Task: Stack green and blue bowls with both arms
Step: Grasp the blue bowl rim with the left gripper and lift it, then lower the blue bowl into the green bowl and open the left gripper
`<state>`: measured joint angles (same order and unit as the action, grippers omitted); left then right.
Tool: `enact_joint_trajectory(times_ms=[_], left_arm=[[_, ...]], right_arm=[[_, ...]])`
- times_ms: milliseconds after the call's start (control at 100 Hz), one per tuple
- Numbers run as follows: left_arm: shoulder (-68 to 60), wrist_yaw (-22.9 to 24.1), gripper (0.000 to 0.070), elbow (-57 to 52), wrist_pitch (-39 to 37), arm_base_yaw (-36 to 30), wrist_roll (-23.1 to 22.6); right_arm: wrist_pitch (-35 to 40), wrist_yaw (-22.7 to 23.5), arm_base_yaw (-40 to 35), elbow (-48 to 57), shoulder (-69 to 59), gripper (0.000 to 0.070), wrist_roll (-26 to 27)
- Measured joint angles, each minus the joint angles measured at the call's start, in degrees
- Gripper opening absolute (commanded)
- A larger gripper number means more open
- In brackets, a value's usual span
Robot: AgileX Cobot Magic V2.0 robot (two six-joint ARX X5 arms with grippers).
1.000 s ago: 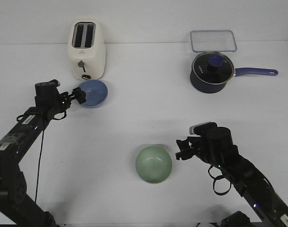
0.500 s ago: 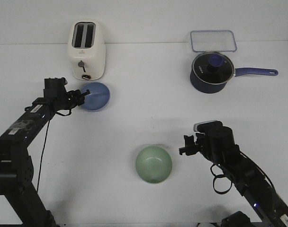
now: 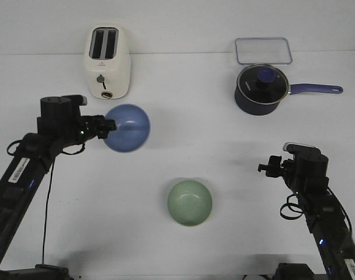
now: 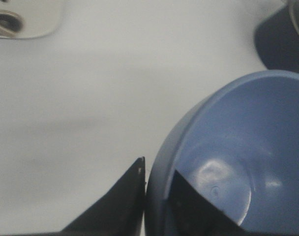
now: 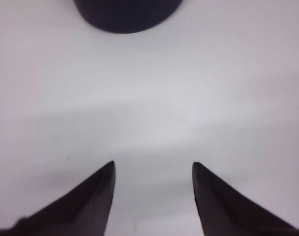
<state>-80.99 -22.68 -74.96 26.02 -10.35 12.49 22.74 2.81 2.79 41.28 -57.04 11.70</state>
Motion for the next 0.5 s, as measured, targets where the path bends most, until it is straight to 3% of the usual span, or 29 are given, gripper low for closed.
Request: enact_joint_trajectory(times_ms=[120,350,500], left_arm=[[3.6,-0.5,0.0014,7.4,-1.3,-8.0,0.2],[3.0,-0.6,0.0014,17.4,-10.7,-22.9,3.5],[2.1,4.8,0.0014,17.1,-13.4,-29.4,4.1]], right_arm=[[-0.7,1.7,0.2,0.0,0.0,0.0330,-0.4],[-0.7,3.3,-0.2,0.0,0.0,0.0330,-0.6],[-0.7,4.0,-0.2,0.0,0.0,0.0330,-0.8]])
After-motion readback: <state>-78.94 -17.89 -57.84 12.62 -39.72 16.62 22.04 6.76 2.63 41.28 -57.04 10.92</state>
